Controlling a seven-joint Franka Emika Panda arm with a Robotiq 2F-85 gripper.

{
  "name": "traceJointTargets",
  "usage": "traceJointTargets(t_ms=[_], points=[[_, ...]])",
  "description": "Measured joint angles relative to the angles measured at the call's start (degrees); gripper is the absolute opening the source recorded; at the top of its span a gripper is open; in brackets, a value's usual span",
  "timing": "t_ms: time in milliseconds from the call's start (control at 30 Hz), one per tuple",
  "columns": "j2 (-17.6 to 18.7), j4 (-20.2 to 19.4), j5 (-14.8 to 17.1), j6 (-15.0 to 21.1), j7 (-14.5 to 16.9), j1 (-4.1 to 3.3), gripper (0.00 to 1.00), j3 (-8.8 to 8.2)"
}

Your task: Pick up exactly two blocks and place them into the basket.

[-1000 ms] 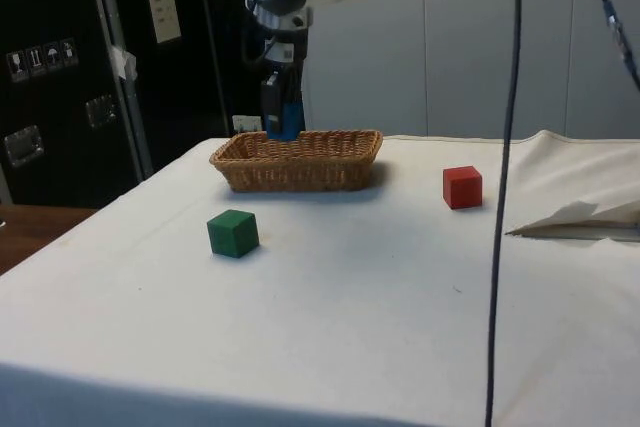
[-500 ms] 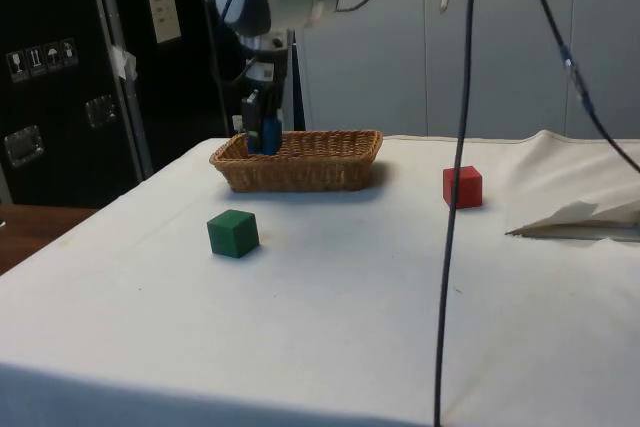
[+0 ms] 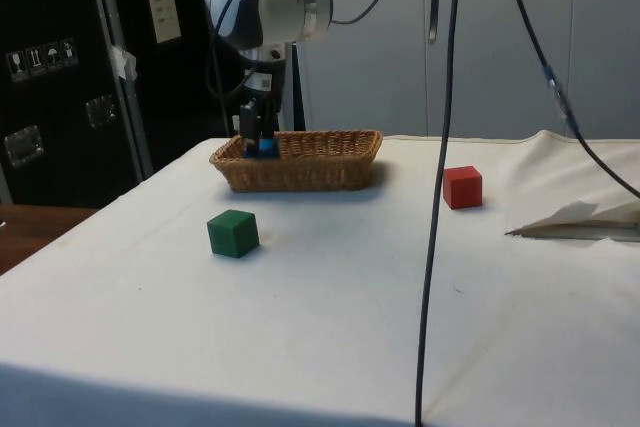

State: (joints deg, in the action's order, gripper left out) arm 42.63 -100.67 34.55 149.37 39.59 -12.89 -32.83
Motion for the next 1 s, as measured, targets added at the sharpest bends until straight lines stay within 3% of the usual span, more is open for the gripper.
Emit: traceJointTargets(t_ms=[33,133,167,567,767,1000], points=[[0.0,0.0,0.0,0.0,0.0,0.0,0.66,-0.06],[0.0,0.0,0.0,-0.1,0.0,0.0,0.95,-0.06],[0.0,0.0,0.0,-0.1,0.0,0.0,1.0,-0.06],[-0.8,-0.3,0.0,-0.3,0.7,-0.23,1.0,-0.46],[-6.1,-4.3,-1.4,-0.8,2.3,-1.43,1.0,-1.32],[-10.6,-7.7,-3.6,-0.8,2.3,-2.12,1.0,-1.66]])
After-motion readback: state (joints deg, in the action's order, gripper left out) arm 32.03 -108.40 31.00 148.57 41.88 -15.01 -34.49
